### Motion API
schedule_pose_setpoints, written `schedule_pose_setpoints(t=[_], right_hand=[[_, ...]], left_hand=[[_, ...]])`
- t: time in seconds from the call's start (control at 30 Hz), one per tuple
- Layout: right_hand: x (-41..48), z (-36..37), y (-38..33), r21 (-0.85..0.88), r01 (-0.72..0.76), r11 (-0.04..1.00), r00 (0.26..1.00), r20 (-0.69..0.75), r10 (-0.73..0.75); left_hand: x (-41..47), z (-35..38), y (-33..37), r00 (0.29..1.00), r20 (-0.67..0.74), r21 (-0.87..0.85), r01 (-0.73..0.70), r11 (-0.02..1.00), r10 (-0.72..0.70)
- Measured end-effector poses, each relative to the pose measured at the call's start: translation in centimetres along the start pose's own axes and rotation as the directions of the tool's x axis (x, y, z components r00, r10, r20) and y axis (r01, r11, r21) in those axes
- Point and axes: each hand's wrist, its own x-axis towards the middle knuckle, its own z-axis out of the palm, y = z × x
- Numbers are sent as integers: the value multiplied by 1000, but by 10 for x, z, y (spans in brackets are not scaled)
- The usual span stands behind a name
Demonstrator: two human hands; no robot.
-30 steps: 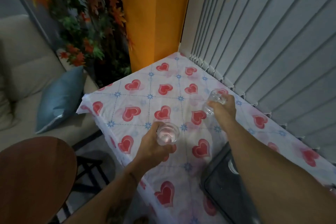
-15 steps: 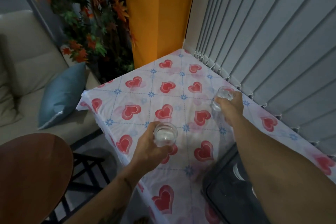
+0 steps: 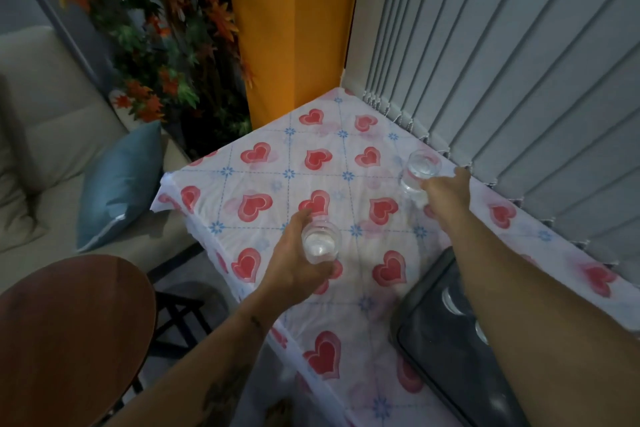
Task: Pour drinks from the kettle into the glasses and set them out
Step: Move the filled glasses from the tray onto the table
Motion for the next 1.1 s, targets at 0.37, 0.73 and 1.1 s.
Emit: schedule_pose_setpoints(t=[0.37, 0.73, 1.1], right_hand=[[-162, -58, 50, 135, 170, 976, 985, -24, -169], [-227, -105, 171, 132, 3, 991, 984, -175, 20], [-194, -125, 158, 326, -49, 944, 977, -181, 113]], left_hand=[[1, 15, 73, 905, 87, 241, -424, 873, 416], [-9, 106, 68, 865, 469, 5, -204, 979, 177], [-2, 155, 69, 758, 643, -39, -109, 993, 109]])
